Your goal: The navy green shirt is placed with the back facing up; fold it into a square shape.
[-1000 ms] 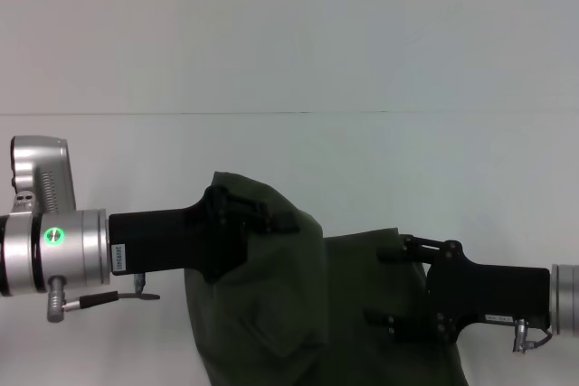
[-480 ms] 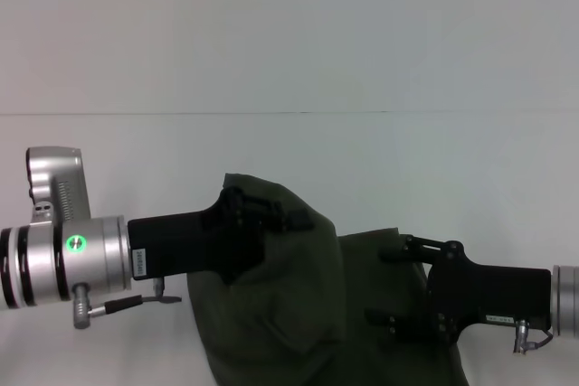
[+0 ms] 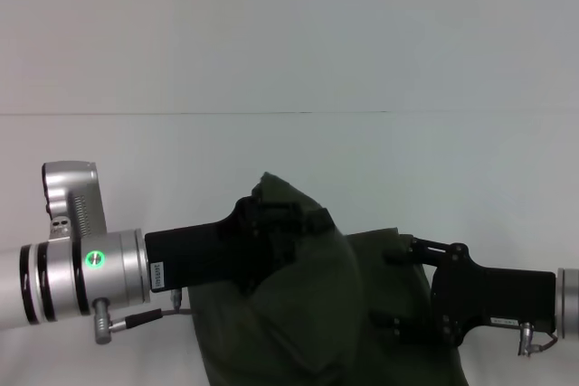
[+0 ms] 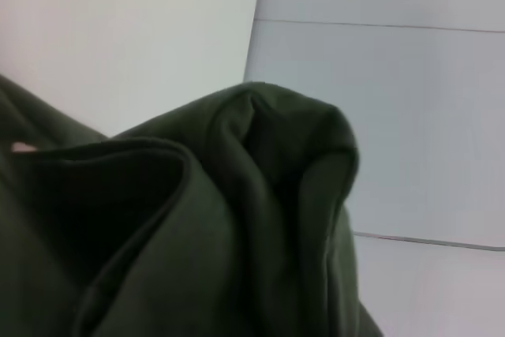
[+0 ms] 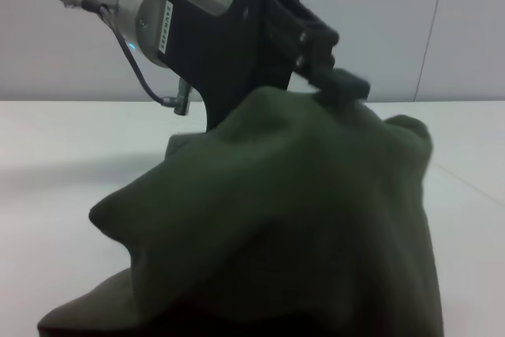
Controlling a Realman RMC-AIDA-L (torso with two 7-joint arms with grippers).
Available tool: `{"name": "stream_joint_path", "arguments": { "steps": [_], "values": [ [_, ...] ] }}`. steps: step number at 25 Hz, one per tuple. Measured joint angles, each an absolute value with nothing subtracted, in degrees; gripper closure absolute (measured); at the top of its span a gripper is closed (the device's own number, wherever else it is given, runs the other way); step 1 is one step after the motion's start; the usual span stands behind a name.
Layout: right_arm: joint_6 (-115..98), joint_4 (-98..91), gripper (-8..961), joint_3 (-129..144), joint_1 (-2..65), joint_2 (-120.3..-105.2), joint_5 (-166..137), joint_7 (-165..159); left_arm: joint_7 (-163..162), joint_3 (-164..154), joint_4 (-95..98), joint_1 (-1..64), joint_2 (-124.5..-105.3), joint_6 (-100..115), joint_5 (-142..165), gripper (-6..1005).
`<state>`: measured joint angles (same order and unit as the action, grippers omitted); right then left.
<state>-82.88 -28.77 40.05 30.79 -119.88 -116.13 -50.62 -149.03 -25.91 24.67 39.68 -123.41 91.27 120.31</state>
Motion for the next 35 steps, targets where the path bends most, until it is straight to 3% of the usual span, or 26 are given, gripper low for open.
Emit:
{"name": "stream_joint_path", "arguments": {
  "steps": [13, 17, 20, 27, 31, 35],
  "values": [
    [-85.83, -35.38, 112, 32.53, 23.39, -119.45, -116.13, -51.21, -145.55, -25.9, 23.8, 38.3, -123.41, 92.13, 115.82, 264],
    [-86.06, -37.97, 112, 27.44, 21.54, -119.38, -116.11, -53.47, -140.65, -25.85, 24.14, 37.27, -121.4, 94.73, 112.65, 155],
    [-87.27, -40.33, 112, 25.51, 21.48, -118.92, -116.12, -61.38, -132.03, -25.82, 24.23, 36.2, -118.87, 97.26, 111.41, 73],
    [-93.94, -52.7, 116, 31.55, 23.93, -119.21, -117.43, -85.35, -110.05, -28.63, 25.47, 32.16, -114.5, 104.54, 110.99, 44],
    [-97.8, -63.03, 122, 39.2, 26.53, -119.23, -119.91, -103.81, -103.8, -35.12, 29.51, 29.92, -114.59, 105.88, 112.84, 47],
    [-99.91, -68.46, 127, 45.49, 31.64, -117.83, -127.18, -123.89, -94.1, -37.5, 33.83, 26.89, -115.62, 105.35, 116.02, 47]
  ]
}}
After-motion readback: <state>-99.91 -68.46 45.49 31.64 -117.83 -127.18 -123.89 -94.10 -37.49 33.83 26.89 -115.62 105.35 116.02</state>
